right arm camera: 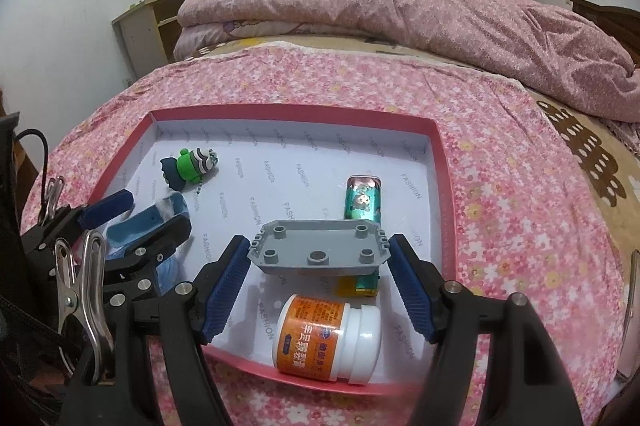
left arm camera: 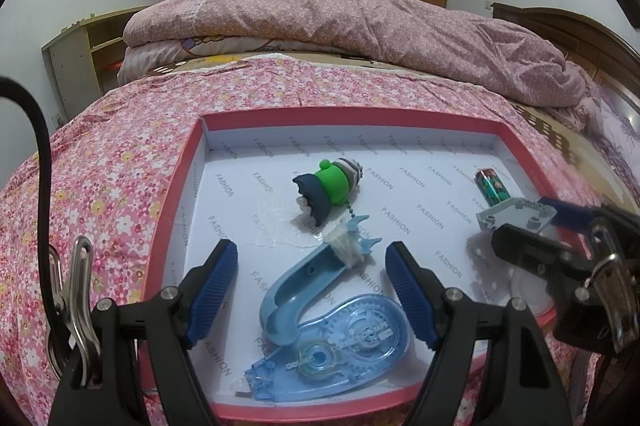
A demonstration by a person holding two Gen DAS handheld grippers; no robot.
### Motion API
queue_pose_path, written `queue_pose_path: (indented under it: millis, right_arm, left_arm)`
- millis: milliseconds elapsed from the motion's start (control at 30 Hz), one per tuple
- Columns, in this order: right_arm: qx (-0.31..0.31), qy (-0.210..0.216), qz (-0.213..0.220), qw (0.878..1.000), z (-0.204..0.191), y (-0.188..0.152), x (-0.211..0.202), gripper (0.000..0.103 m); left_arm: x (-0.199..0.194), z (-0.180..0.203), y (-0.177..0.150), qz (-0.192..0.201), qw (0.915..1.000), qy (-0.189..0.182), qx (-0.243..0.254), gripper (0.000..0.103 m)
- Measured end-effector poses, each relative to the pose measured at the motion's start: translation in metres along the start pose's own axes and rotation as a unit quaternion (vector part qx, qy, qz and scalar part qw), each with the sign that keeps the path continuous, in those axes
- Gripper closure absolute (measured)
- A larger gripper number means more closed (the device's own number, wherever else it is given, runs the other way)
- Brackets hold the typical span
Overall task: Organize rigid objects
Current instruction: 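Lower the grey plate into the tray and open the right gripper, then withdraw both grippers from the tray toward the loose items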
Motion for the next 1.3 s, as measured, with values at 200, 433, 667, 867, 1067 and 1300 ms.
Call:
queue_pose_path:
  millis: [200,433,667,867,1067,1300]
  right_arm:
    - [0.004,0.003,0.01,1.0,0.002,0.0,-0.006,0.026]
    - [0.006,0.003,0.024,1.0,0.004,0.003,-0.021,0.025]
    - [0.004,0.007,0.032,0.999,0.004,-0.005,-0.04,0.025]
    - [0.006,0.012,0.036,0.999,0.006,-0.019,-0.061,0.025]
    - [0.004,0.015,0.034,0.999,0.01,-0.043,-0.081,0.025]
    - [0.002,0.01,0.023,1.0,0.021,-0.08,-0.098,0.025]
  left_arm:
    - [-0.005,-0.005,0.004,0.005,1.0,0.001,-0.008,0.023]
    - [-0.017,-0.002,0.006,0.013,0.9999,-0.001,-0.004,0.023]
    - [-0.038,0.007,0.001,0.017,0.9998,-0.002,0.007,0.023]
    - [-0.061,0.013,-0.011,0.016,0.9998,-0.01,0.01,0.023]
    - [-0.082,0.018,-0.027,0.008,0.9997,-0.024,0.003,0.023]
    - [-0.102,0.034,-0.046,-0.001,0.999,-0.044,0.011,0.023]
Point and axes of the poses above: each gripper's, at about its wrist camera, not at the fingertips, and x roughly the way its jaws point, z to its right, y to its top, the point moved 6 cm from there along x, roughly the way its jaws point, and after that the axes turned 13 degrees about -y, right-handed, at the moved point
